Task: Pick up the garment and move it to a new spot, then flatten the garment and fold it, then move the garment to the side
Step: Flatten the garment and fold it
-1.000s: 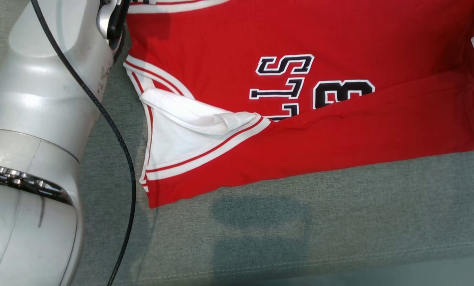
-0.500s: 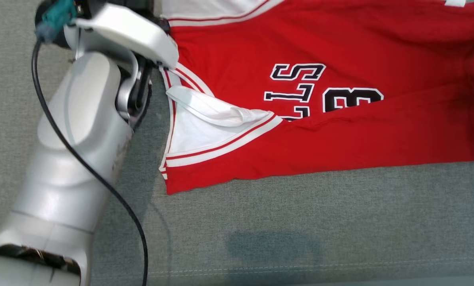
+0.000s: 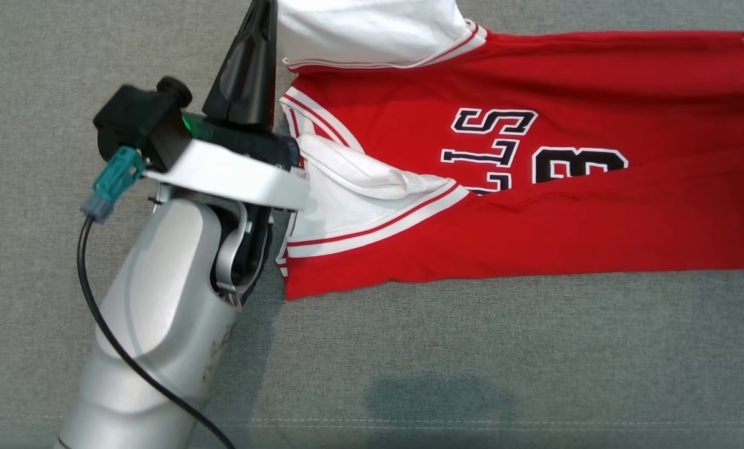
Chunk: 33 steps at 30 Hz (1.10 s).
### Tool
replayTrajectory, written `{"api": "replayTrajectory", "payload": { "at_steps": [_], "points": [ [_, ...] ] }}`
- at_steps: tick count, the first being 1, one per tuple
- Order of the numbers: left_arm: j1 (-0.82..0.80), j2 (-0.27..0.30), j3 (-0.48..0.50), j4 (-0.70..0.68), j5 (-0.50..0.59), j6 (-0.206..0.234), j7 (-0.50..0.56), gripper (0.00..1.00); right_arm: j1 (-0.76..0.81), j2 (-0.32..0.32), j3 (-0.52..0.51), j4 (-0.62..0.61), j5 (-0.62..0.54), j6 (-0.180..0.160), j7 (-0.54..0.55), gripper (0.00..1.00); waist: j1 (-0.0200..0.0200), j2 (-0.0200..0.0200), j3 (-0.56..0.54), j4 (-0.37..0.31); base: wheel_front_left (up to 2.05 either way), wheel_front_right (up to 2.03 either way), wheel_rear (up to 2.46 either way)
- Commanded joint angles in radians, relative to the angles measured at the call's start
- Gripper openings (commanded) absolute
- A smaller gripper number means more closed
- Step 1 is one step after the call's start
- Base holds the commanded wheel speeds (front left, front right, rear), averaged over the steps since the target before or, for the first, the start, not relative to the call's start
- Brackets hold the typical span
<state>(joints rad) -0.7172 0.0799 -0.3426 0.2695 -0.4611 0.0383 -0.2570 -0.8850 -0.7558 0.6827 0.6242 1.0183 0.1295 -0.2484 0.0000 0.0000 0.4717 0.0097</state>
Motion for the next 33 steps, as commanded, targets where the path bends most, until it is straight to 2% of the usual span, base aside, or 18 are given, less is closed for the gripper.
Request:
{"api": "replayTrajectory", "payload": {
  "at_steps": [1,8,18,33],
  "points": [
    [0.025,0.023,0.026,-0.054,0.013,0.013,-0.005,0.00,0.080,-0.049,-0.023,-0.029,-0.011,0.001,-0.013,0.00,0.0000,0.0000,0.000,0.006,0.00,0.00,0.00],
    [0.126,0.014,0.015,-0.166,0.013,0.038,-0.005,0.00,0.196,-0.070,-0.120,-0.096,-0.012,0.001,-0.013,0.00,0.0000,0.0000,-0.004,0.014,0.00,0.00,0.00],
    [0.316,0.016,0.002,-0.310,-0.007,0.101,0.036,0.00,0.326,-0.062,-0.214,-0.133,-0.035,0.001,-0.013,0.00,0.0000,0.0000,-0.012,0.026,0.00,0.00,0.00],
    [0.443,0.000,-0.067,-0.320,-0.031,0.144,0.089,0.00,0.387,-0.044,-0.226,-0.116,-0.068,0.001,-0.013,0.00,0.0000,0.0000,0.006,0.040,0.00,0.00,0.00]
  ]
}}
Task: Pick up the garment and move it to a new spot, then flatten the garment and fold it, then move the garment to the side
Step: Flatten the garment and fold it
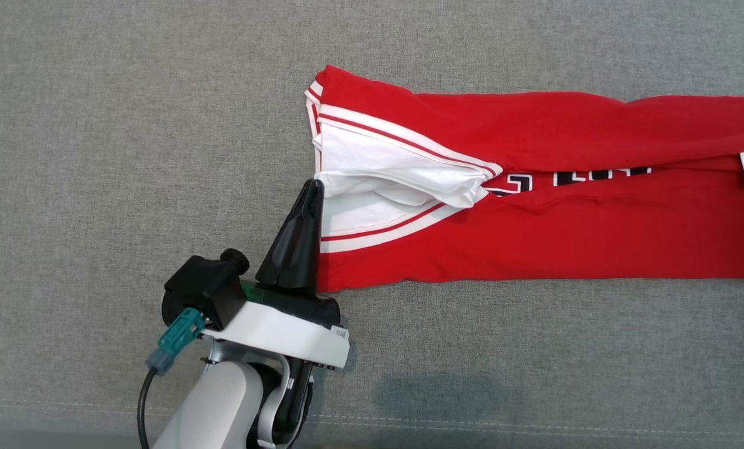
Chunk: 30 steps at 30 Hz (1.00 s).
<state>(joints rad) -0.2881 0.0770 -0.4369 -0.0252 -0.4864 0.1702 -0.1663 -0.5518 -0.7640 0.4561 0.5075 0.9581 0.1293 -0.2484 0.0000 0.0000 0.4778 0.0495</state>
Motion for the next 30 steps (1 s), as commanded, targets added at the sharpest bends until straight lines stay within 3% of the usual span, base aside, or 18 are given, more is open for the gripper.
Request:
{"api": "replayTrajectory", "payload": {
  "at_steps": [1,13,30],
  "points": [
    [0.018,0.003,0.025,-0.024,-0.006,0.015,-0.003,0.00,0.057,-0.034,-0.002,0.004,-0.009,0.001,-0.013,0.00,0.0000,0.0000,0.001,0.002,0.00,0.00,0.00],
    [0.061,0.017,0.014,-0.031,-0.001,0.044,0.016,0.00,0.120,-0.027,-0.044,0.013,-0.026,0.001,-0.013,0.00,0.0000,0.0000,-0.009,0.011,0.00,0.00,0.00],
    [0.046,0.038,-0.021,0.091,0.019,0.057,0.056,0.00,0.099,-0.008,0.031,0.078,-0.040,0.001,-0.013,0.00,0.0000,0.0000,0.000,0.016,0.00,0.00,0.00]
  ]
}}
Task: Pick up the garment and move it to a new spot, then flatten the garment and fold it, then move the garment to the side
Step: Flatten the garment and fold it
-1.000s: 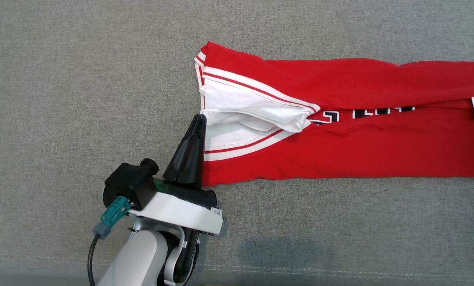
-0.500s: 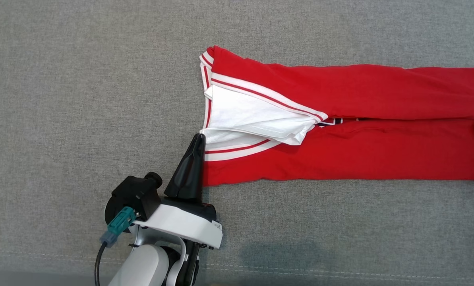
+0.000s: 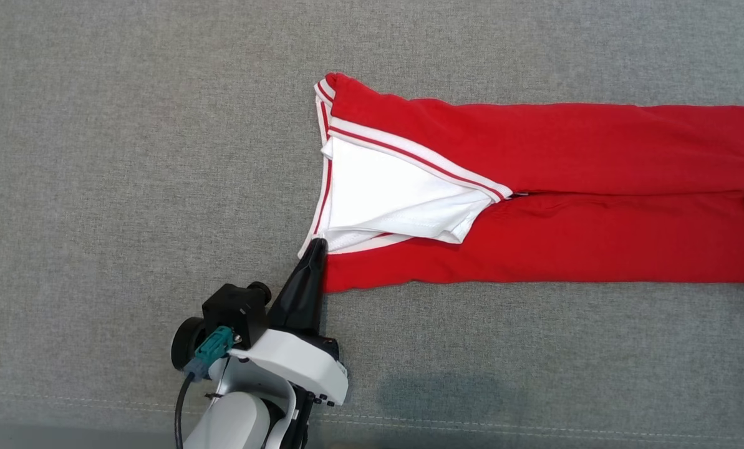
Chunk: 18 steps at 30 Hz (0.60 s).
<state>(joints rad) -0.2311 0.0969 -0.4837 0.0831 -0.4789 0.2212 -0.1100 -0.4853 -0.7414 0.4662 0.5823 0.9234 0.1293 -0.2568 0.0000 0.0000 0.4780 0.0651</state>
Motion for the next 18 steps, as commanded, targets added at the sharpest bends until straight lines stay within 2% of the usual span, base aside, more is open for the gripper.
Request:
{"api": "replayTrajectory", "payload": {
  "at_steps": [1,5,6,7,8,9,10,11,18],
  "points": [
    [-0.016,0.021,0.021,-0.009,0.019,0.007,0.002,0.00,0.030,-0.028,0.024,0.006,-0.005,0.001,-0.005,0.00,0.0000,0.0000,0.000,0.000,0.00,0.00,0.00],
    [-0.030,0.025,0.007,0.013,0.032,0.007,0.007,0.00,0.024,-0.023,0.036,0.017,-0.001,0.001,-0.005,0.00,0.0000,0.0000,-0.003,-0.001,0.00,0.00,0.00],
    [-0.034,0.026,0.003,0.019,0.037,0.007,0.007,0.00,0.022,-0.021,0.039,0.020,0.000,0.001,-0.005,0.09,0.0000,0.0000,-0.004,-0.002,0.00,0.00,0.00],
    [-0.038,0.027,-0.001,0.024,0.041,0.007,0.008,0.00,0.020,-0.019,0.042,0.022,0.001,0.001,-0.005,0.27,0.0000,0.0000,-0.006,-0.003,0.00,0.00,0.00],
    [-0.042,0.026,-0.003,0.029,0.043,0.008,0.008,0.07,0.019,-0.017,0.046,0.024,0.002,0.001,-0.005,0.49,0.0000,0.0000,-0.009,-0.004,0.00,0.00,0.00],
    [-0.047,0.027,-0.006,0.034,0.049,0.011,0.009,0.31,0.017,-0.015,0.048,0.025,0.002,0.001,-0.005,1.00,0.0000,0.0000,-0.011,-0.004,0.00,0.00,0.00],
    [-0.052,0.027,-0.008,0.037,0.054,0.014,0.008,0.94,0.014,-0.012,0.046,0.026,0.002,0.001,-0.005,1.00,0.0000,0.0000,-0.015,-0.006,0.00,0.00,0.00],
    [-0.055,0.027,-0.008,0.039,0.057,0.018,0.007,1.00,0.012,-0.008,0.043,0.025,0.001,0.001,-0.005,1.00,0.0000,0.0000,-0.021,-0.007,0.00,0.00,0.00],
    [-0.051,0.040,-0.002,0.041,0.067,0.040,0.004,1.00,0.025,0.006,0.013,-0.011,-0.032,0.001,-0.005,1.00,0.0000,0.0000,-0.074,-0.018,0.00,0.00,0.00]
  ]
}}
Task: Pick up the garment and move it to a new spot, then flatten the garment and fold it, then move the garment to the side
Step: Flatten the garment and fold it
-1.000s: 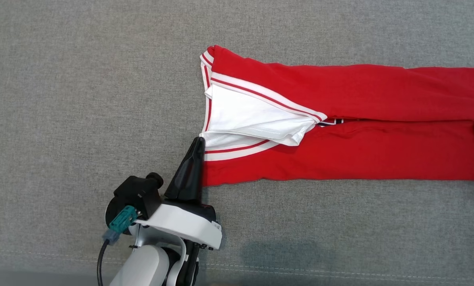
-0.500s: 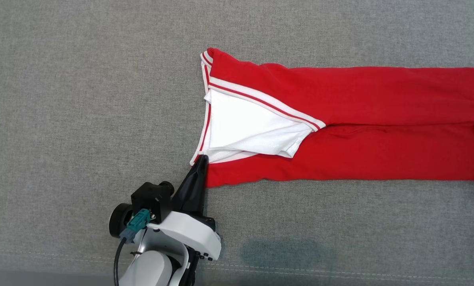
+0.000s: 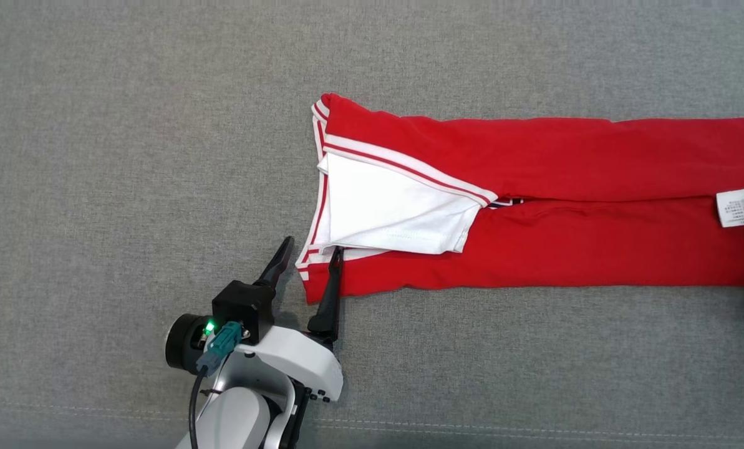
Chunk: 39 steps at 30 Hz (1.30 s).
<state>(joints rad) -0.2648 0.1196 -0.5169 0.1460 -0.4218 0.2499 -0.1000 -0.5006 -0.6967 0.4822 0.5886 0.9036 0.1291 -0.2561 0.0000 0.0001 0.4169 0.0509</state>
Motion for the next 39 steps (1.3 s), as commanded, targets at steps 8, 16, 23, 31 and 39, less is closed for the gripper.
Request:
{"api": "replayTrajectory", "payload": {
  "at_steps": [8,16,23,31,39],
  "points": [
    [0.014,0.035,0.066,-0.049,0.005,0.041,-0.051,1.00,0.085,0.006,-0.088,-0.068,-0.067,0.002,-0.006,1.00,0.0000,-0.0001,-0.101,-0.026,0.00,0.00,0.00],
    [0.052,0.051,0.104,-0.056,-0.005,0.056,-0.109,1.00,0.144,0.095,-0.138,-0.145,-0.157,0.002,-0.006,1.00,0.0000,-0.0001,-0.209,-0.049,0.00,0.00,0.00],
    [0.111,0.054,0.133,-0.058,-0.030,0.045,-0.142,1.00,0.210,0.165,-0.137,-0.190,-0.218,0.002,-0.006,1.00,0.0000,-0.0001,-0.306,-0.070,0.00,0.00,0.00],
    [0.176,0.052,0.165,-0.064,-0.041,0.025,-0.158,1.00,0.269,0.237,-0.129,-0.206,-0.246,0.002,-0.006,1.00,0.0000,-0.0001,-0.402,-0.091,0.00,0.00,0.00],
    [0.246,0.018,0.241,-0.100,0.010,0.012,-0.161,1.00,0.312,0.333,-0.171,-0.221,-0.271,0.002,-0.006,1.00,0.0000,-0.0001,-0.455,-0.117,0.00,0.00,0.00]
  ]
}}
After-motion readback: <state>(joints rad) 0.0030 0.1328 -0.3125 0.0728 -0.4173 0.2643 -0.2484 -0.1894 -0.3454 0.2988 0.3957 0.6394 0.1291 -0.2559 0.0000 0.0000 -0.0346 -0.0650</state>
